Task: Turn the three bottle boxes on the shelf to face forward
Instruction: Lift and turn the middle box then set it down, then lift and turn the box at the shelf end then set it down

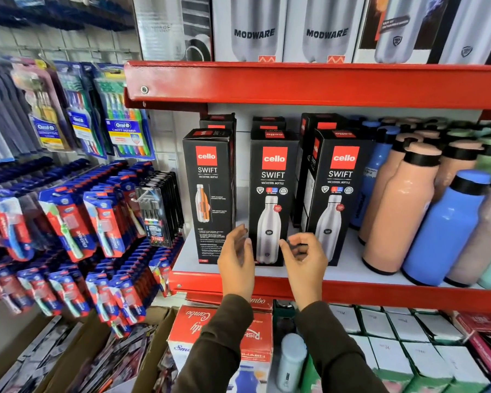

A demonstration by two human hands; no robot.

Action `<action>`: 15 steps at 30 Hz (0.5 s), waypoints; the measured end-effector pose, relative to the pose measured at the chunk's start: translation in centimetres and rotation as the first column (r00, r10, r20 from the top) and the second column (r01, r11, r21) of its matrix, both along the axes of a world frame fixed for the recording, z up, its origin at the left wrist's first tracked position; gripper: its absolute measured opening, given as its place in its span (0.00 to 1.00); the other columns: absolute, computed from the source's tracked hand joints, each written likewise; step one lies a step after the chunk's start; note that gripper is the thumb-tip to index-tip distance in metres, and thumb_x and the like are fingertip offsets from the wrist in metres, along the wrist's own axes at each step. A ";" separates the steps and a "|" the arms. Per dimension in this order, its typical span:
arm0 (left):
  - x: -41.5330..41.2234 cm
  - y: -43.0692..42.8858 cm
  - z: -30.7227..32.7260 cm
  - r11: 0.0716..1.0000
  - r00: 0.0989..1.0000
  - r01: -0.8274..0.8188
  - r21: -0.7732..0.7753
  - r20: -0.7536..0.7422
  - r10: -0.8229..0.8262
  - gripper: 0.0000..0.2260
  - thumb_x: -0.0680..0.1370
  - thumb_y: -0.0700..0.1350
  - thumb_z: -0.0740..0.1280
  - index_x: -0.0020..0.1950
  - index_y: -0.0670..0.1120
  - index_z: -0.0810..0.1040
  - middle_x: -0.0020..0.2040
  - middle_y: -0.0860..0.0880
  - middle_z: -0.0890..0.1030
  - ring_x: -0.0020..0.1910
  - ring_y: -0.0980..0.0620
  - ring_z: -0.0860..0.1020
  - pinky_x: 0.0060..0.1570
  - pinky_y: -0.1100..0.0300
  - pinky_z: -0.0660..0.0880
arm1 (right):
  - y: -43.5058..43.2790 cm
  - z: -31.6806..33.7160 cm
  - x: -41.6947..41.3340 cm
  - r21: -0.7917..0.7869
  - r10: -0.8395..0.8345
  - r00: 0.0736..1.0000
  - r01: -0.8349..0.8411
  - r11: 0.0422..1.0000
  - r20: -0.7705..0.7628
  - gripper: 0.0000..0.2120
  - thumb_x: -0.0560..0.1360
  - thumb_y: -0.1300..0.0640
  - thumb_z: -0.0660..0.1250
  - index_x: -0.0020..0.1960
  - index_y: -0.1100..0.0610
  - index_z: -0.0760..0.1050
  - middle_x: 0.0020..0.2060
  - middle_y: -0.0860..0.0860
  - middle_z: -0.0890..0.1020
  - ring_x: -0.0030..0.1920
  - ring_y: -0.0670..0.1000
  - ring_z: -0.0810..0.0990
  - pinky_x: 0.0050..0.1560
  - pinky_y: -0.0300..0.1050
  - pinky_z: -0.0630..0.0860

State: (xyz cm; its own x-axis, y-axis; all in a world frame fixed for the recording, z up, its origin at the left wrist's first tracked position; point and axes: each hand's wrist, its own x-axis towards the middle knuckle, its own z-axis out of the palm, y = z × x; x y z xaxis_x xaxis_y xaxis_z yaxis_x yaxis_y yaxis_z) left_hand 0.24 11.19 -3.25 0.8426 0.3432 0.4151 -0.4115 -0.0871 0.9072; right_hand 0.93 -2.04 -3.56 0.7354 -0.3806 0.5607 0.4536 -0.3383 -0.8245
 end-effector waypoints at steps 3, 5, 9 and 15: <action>-0.7 1.2 0.1 0.994 0.990 -0.082 0.066 0.123 0.074 0.11 0.82 0.41 0.63 0.64 0.49 0.77 0.59 0.55 0.81 0.59 0.60 0.79 0.53 0.72 0.75 | 1.4 0.5 -0.7 -0.042 0.052 0.995 -0.048 0.998 0.081 0.09 0.74 0.57 0.74 0.46 0.45 0.76 0.42 0.45 0.80 0.40 0.48 0.80 0.40 0.36 0.77; -0.9 2.4 0.4 0.976 0.965 -0.179 0.122 0.216 0.150 0.10 0.82 0.41 0.62 0.61 0.50 0.78 0.58 0.55 0.80 0.59 0.56 0.78 0.56 0.71 0.72 | 3.1 0.8 -1.0 -0.084 0.109 0.987 -0.100 0.991 0.118 0.06 0.76 0.58 0.72 0.49 0.48 0.78 0.45 0.44 0.81 0.45 0.47 0.82 0.45 0.37 0.78; -0.3 5.2 0.6 0.912 0.910 -0.368 0.182 0.274 0.312 0.15 0.81 0.39 0.63 0.66 0.51 0.73 0.63 0.62 0.73 0.65 0.56 0.71 0.67 0.56 0.67 | 6.7 1.3 -1.2 -0.105 0.279 0.956 -0.270 0.957 0.088 0.14 0.80 0.62 0.66 0.65 0.55 0.78 0.61 0.48 0.81 0.63 0.41 0.79 0.60 0.33 0.76; 1.7 9.1 0.0 0.951 0.977 -0.214 0.221 0.055 0.207 0.20 0.83 0.41 0.60 0.76 0.42 0.65 0.74 0.48 0.68 0.76 0.46 0.65 0.75 0.58 0.62 | 10.3 1.1 -0.4 -0.079 0.411 0.896 -0.428 0.900 -0.170 0.25 0.84 0.60 0.56 0.80 0.53 0.57 0.75 0.42 0.64 0.75 0.39 0.63 0.76 0.38 0.63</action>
State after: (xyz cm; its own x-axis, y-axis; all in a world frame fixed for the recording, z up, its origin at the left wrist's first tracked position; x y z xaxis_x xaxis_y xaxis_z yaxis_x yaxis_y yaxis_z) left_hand 1.90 20.26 -3.29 0.7469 0.4061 0.5266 -0.3894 -0.3748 0.8414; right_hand 0.48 8.23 -2.51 0.8893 0.0401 0.4555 0.4513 -0.2367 -0.8604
